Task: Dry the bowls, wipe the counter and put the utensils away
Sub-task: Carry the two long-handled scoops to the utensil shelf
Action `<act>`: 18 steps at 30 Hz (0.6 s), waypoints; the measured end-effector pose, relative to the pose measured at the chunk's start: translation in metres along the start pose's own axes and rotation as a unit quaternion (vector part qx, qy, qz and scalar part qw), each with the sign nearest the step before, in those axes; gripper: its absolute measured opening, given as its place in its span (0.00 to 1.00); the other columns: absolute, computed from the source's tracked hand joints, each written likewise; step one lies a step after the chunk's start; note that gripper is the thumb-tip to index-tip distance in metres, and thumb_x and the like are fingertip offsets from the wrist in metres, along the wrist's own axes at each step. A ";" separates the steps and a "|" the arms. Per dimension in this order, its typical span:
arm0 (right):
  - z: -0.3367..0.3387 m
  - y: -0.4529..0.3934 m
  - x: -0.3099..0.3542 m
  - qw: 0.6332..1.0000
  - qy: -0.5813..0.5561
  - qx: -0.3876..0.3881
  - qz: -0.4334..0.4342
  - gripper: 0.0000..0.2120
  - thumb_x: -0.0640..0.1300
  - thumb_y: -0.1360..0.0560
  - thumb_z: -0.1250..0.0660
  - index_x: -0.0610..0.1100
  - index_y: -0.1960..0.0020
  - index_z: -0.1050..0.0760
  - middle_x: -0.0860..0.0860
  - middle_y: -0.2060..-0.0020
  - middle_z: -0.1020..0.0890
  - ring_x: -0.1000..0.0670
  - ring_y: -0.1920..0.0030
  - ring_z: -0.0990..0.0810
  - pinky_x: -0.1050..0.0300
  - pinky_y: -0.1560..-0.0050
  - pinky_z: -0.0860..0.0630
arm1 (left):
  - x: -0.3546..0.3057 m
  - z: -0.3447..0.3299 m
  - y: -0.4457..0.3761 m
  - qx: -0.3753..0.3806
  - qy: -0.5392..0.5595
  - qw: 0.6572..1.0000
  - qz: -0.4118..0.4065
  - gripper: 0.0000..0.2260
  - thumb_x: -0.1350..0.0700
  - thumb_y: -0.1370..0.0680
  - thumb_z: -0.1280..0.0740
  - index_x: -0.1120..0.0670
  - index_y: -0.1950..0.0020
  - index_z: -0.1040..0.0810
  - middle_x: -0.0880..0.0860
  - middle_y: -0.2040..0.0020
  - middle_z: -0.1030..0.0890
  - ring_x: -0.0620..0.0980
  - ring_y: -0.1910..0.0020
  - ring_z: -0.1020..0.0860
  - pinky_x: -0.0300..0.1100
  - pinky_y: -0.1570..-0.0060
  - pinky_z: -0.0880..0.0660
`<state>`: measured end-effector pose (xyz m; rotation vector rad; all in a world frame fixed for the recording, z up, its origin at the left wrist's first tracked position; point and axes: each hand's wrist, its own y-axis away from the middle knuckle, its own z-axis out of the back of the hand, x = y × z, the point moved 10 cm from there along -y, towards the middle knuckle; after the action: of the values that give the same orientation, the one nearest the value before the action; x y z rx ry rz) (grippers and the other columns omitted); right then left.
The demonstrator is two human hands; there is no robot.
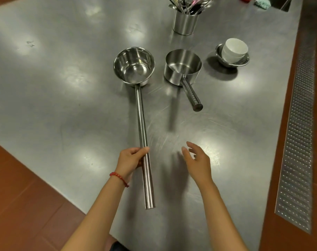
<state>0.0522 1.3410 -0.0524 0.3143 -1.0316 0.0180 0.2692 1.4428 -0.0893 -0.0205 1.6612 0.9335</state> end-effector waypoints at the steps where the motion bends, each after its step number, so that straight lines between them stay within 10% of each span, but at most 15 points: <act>1: 0.004 -0.010 0.001 0.999 -0.032 -0.014 -0.015 0.15 0.50 0.24 0.36 0.48 0.38 0.26 0.52 0.43 0.23 0.55 0.44 0.24 0.72 0.52 0.33 | -0.001 -0.004 0.003 0.017 0.043 0.999 0.016 0.08 0.57 0.26 0.31 0.61 0.63 0.21 0.56 0.71 0.22 0.49 0.73 0.22 0.37 0.71 0.22; 11: 0.027 -0.120 0.020 0.942 -0.297 -0.058 -0.144 0.16 0.51 0.21 0.44 0.39 0.47 0.26 0.45 0.59 0.20 0.47 0.63 0.20 0.57 0.61 0.25 | -0.016 -0.011 0.004 0.033 0.185 0.982 0.036 0.11 0.52 0.24 0.35 0.61 0.53 0.22 0.53 0.69 0.21 0.46 0.76 0.25 0.36 0.76 0.25; 18: 0.008 -0.166 0.053 0.938 -0.296 0.051 -0.171 0.13 0.48 0.26 0.34 0.38 0.50 0.27 0.43 0.56 0.20 0.44 0.62 0.18 0.57 0.69 0.21 | -0.019 -0.006 -0.001 0.021 0.161 0.986 0.032 0.11 0.52 0.23 0.37 0.59 0.53 0.22 0.55 0.68 0.22 0.46 0.77 0.26 0.36 0.76 0.25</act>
<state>0.0993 1.1735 -0.0450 0.6155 -1.5635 -0.3587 0.2708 1.4300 -0.0737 -0.0950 1.9892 0.9808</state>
